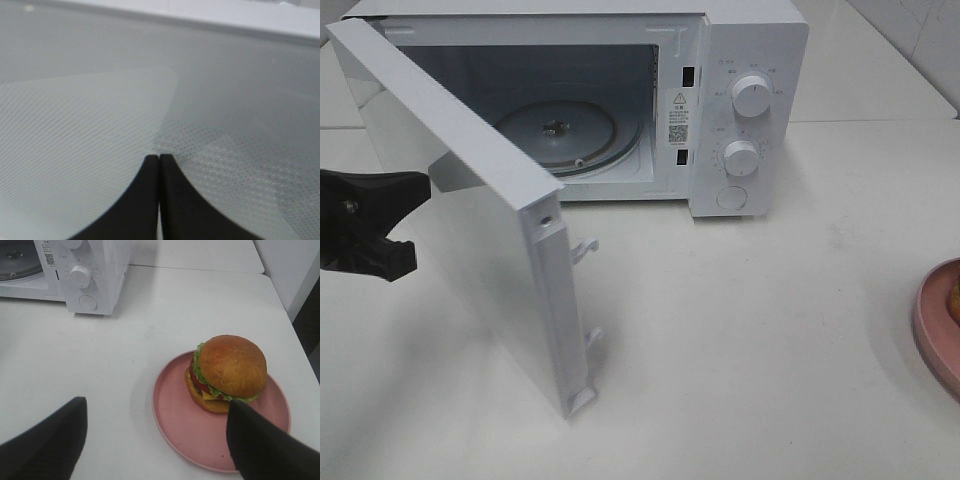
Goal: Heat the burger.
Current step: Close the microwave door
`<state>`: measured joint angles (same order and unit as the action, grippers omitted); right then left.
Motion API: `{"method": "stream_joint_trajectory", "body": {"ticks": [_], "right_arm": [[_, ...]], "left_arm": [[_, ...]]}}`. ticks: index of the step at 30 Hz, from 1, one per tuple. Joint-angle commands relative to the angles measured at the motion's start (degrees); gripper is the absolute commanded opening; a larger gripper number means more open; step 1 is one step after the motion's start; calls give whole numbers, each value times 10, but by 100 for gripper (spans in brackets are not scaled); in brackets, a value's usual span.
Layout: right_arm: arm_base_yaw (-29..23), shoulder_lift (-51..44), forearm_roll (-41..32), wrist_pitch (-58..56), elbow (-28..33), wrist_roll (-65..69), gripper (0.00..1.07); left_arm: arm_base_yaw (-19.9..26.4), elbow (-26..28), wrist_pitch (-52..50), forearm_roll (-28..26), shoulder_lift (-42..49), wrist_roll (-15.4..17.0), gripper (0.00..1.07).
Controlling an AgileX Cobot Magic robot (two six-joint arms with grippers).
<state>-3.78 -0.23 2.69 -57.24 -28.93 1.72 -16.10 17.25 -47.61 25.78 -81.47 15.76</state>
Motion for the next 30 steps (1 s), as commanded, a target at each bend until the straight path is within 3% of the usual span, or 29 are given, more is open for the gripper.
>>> {"method": "stream_joint_trajectory", "body": {"ticks": [1,3,7,11,14,16,21,30], "right_arm": [[4,-15,3,2,3,1,76],[4,-15,3,2,3,1,76],[4,-15,3,2,3,1,76],[4,-15,3,2,3,1,76],[4,-15,3,2,3,1,76],[4,-15,3,2,3,1,76],[4,-15,3,2,3,1,76],[4,-15,3,2,3,1,76]], "left_arm": [[-22,17,-11,-34,-8,6,0],[-56,36,2,-94,-26,6,0],[-85,58,25,-125,-42,5,0],[-124,93,33,-166,-77,-25,0],[-128,100,33,-174,-83,-29,0],[-151,128,33,-218,-109,-41,0],[-175,164,33,-250,-139,-40,0],[-189,222,35,-251,-193,-40,0]]}}
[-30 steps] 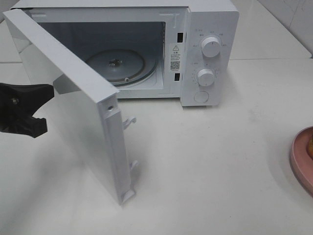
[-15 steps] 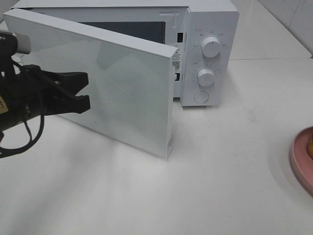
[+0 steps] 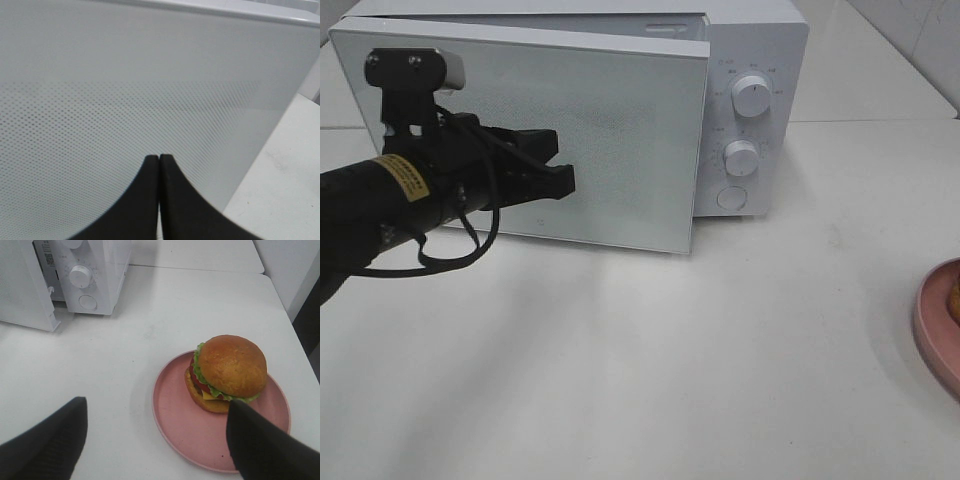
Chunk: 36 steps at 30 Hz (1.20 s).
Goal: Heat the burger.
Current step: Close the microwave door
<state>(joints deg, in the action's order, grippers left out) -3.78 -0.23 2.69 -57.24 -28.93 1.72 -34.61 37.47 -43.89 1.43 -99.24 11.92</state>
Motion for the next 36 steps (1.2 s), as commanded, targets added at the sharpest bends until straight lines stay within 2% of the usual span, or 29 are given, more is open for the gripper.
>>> {"method": "stream_joint_trajectory", "body": {"ticks": [1,10,13,18,29,36], "right_arm": [[4,-15,3,2,3,1,76],[4,-15,3,2,3,1,76],[4,-15,3,2,3,1,76],[4,-15,3,2,3,2,76],[4,-15,3,2,3,2,76],[4,-15,3,2,3,2,75]], "left_arm": [[-3,28,-2,-10,-19,-1,0],[-3,119,36,-19,-70,-1,0],[-3,128,36,-19,-76,-1,0],[-3,189,48,-19,-109,-1,0],[-3,261,72,-20,-152,-1,0],[0,315,88,-55,-182,-3,0]]}}
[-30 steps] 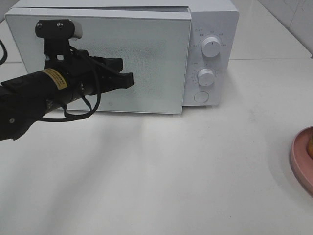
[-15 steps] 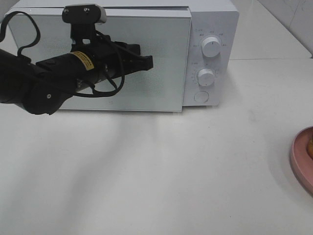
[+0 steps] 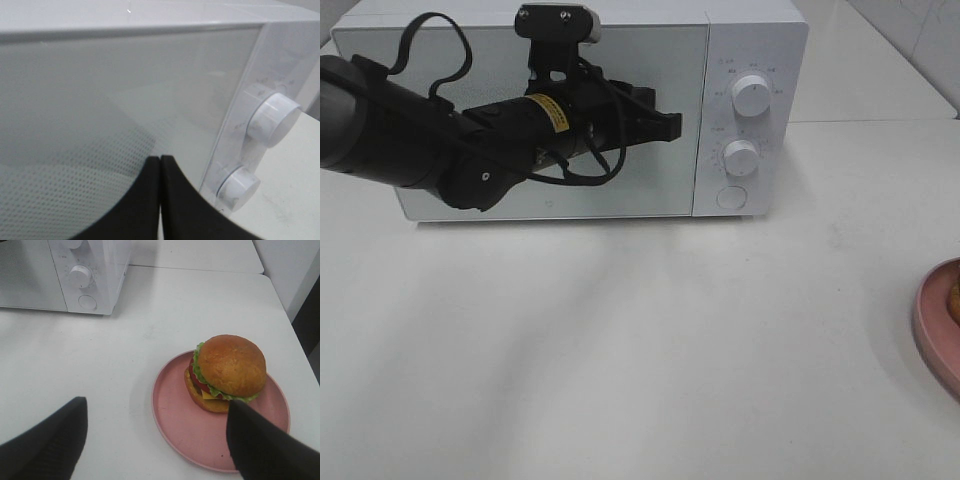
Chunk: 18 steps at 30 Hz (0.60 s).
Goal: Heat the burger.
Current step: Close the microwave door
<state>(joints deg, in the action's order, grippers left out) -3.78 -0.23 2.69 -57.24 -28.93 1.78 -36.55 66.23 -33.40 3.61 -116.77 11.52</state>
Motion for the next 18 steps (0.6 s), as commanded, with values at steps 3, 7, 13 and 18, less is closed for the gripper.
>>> {"method": "stream_joint_trajectory", "body": {"ticks": [3,7,13,18], "right_arm": [[4,-15,3,2,3,2,75],[4,-15,3,2,3,2,75],[4,-15,3,2,3,2,75],[4,-15,3,2,3,2,75]], "left_arm": [[19,28,-13,-70,-5,0,0],[17,27,7,-46,0,1,0],[17,27,106,13,37,5,0],[7,27,223,26,72,5,0]]}}
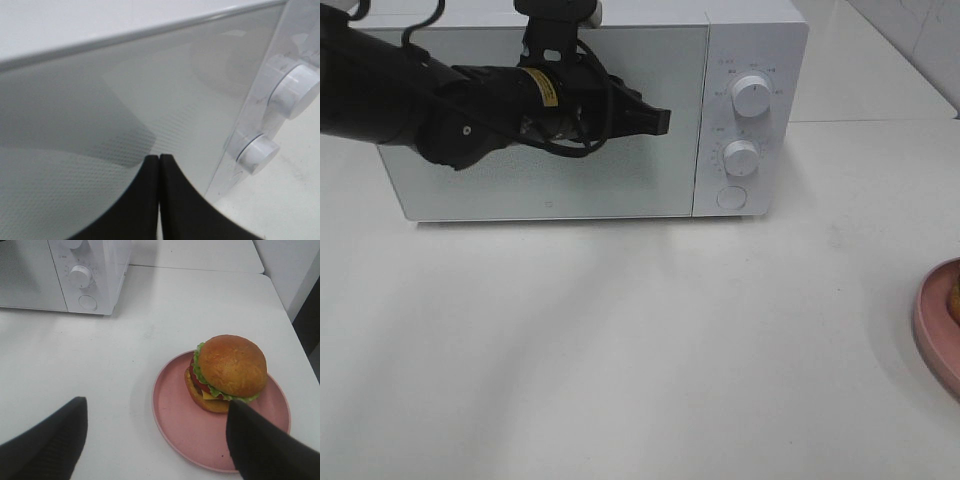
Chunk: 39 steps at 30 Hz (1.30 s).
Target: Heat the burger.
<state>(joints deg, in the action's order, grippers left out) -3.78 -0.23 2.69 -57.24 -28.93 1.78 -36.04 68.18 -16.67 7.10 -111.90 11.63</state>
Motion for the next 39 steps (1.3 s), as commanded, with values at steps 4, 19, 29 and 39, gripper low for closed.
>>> {"method": "stream_joint_trajectory", "body": {"ticks": [4,19,29,39], "right_arm": [[4,-15,3,2,3,2,75],[4,-15,3,2,3,2,75],[4,-15,3,2,3,2,75],[4,-15,3,2,3,2,75]], "left_arm": [[-13,7,116,-7,41,3,0],[-84,7,440,-18,92,6,100],[-92,8,638,-34,143,6,100],[-58,7,759,-44,195,1,100]]}}
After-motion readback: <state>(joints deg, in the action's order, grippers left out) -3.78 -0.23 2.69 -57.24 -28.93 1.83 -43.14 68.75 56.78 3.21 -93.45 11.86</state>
